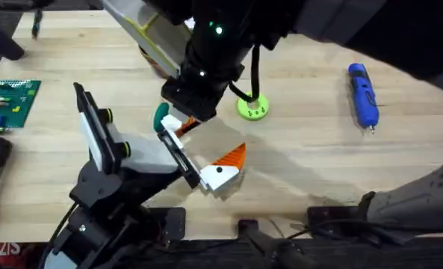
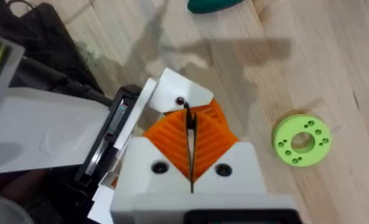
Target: Pick up the gripper from the table and insert it into the empty holder that is missing its gripper. Then pick up a screw, insert it into the mounting hole, and use the screwdriver to tighten it. Finally, clean up the table by picking up the vegetable and placing it into the bucket.
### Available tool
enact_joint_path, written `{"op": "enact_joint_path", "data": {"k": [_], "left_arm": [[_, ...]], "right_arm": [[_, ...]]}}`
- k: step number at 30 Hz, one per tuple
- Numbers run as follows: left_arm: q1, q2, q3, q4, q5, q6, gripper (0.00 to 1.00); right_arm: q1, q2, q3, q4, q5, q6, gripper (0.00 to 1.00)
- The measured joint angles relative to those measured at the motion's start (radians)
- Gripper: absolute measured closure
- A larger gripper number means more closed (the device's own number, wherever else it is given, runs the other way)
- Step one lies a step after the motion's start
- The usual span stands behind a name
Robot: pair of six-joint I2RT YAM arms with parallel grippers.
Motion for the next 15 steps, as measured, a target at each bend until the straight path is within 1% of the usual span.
{"op": "enact_joint_path", "data": {"k": [15], "left_arm": [[0.000, 0.000, 0.000, 0.000, 0.000, 0.000, 0.017]], "right_arm": [[0.003, 0.000, 0.000, -0.008, -0.009, 0.000, 0.991]]}}
